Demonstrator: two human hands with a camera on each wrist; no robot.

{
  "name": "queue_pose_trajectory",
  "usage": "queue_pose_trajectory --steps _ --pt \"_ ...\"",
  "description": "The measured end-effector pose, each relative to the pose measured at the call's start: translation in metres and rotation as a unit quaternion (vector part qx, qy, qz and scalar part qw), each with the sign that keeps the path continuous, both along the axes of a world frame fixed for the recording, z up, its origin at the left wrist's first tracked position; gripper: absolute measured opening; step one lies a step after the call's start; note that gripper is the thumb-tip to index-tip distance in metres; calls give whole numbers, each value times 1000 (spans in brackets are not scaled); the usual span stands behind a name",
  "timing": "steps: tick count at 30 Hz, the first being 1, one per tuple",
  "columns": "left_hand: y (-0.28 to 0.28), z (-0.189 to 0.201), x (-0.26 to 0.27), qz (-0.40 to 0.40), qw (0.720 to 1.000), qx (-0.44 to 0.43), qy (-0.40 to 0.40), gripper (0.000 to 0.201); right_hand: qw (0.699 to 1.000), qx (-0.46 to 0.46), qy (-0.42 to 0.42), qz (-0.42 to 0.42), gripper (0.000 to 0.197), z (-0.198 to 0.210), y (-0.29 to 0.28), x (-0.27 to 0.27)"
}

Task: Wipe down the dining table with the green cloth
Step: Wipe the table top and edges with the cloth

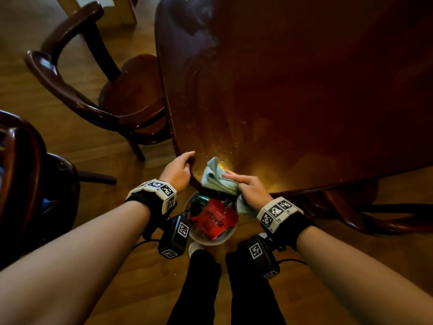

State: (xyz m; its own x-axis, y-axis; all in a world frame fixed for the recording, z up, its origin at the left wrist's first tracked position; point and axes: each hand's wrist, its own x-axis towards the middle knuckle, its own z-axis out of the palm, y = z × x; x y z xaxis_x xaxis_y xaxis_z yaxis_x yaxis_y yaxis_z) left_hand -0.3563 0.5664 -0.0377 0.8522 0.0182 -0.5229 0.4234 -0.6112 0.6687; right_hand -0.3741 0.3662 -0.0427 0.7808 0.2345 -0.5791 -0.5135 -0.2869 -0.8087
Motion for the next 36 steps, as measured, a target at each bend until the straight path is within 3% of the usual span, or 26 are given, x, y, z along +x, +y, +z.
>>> queue_pose_trajectory --steps 7,13,15,18,22,26,32,36 --pt "-1 -12 19 -34 996 70 -32 50 971 -57 -117 -199 52 25 -29 79" --pt "-16 -24 29 41 992 115 -40 61 895 -238 -180 -332 52 -14 -73 155" --pt "-17 -29 27 55 987 137 -60 60 889 -309 -174 -289 52 -33 -81 171" --pt "-17 -39 22 61 980 164 -97 57 896 -382 -168 -152 51 -44 -74 188" --pt "-20 -46 22 92 974 163 -124 53 915 -313 -256 -7 59 -44 -36 192" --pt "-22 -43 26 102 972 174 -121 52 919 -228 -294 130 62 -48 -3 146" --pt "-19 -34 35 97 975 177 -97 47 931 -143 -247 225 53 -46 -7 62" --pt "-22 -27 39 98 975 185 -69 47 964 -52 -164 203 51 -21 -20 66"
